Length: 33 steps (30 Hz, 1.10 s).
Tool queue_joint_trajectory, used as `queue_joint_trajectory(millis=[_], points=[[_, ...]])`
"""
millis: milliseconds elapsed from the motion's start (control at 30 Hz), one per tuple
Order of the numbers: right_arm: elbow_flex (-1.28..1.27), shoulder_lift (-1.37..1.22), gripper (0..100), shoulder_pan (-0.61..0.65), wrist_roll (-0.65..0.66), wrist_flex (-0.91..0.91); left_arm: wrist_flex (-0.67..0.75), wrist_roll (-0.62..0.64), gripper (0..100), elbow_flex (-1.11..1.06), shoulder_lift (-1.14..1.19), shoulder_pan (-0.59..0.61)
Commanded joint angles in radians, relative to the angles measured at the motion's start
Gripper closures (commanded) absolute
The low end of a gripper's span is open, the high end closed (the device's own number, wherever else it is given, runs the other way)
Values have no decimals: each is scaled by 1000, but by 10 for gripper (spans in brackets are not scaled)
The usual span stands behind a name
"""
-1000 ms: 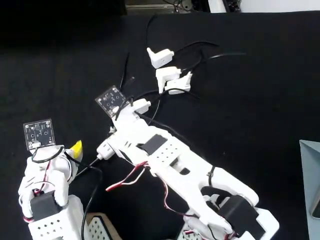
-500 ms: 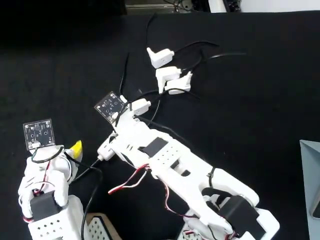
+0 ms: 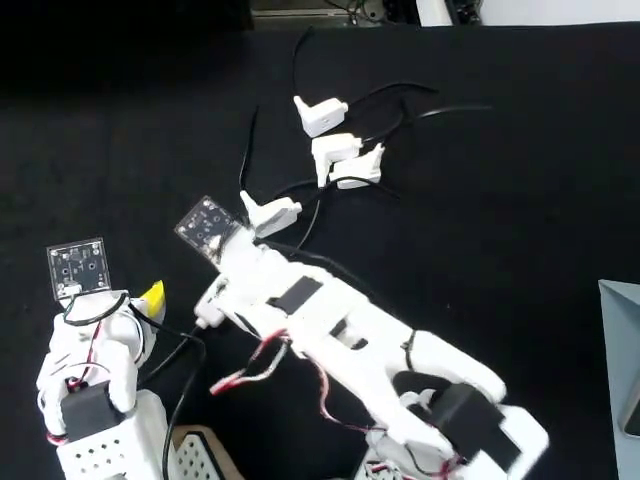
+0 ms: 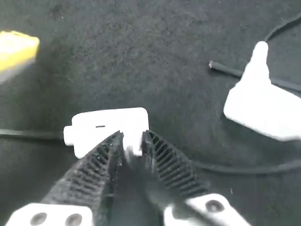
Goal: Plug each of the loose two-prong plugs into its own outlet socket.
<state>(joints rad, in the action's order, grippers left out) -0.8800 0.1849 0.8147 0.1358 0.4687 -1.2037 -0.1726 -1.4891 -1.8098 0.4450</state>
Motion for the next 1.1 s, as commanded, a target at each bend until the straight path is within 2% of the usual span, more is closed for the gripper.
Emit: queue_joint_trajectory(millis=[0,200,333,533,667,767,933,1067], points=[[22,-82,986,23,8,21,0,3,691,-5,-8,8],[31,-48,986,-44,8,18,0,3,690,-5,-8,8],[51,-7,986,-163,2,-32,2,3,690,-5,-9,8],[59,-38,986,-347,-68,-213,2,3,690,-5,-9,8],[77,-65,982,-431,-68,-230,2,3,690,-5,-9,8],[96,-62,959,-459,-72,-172,2,3,690,-5,-9,8],[153,-58,824,-442,-75,12,2,3,690,-7,-9,8],[196,-36,881,-439,-75,114,2,3,690,-7,-9,8]])
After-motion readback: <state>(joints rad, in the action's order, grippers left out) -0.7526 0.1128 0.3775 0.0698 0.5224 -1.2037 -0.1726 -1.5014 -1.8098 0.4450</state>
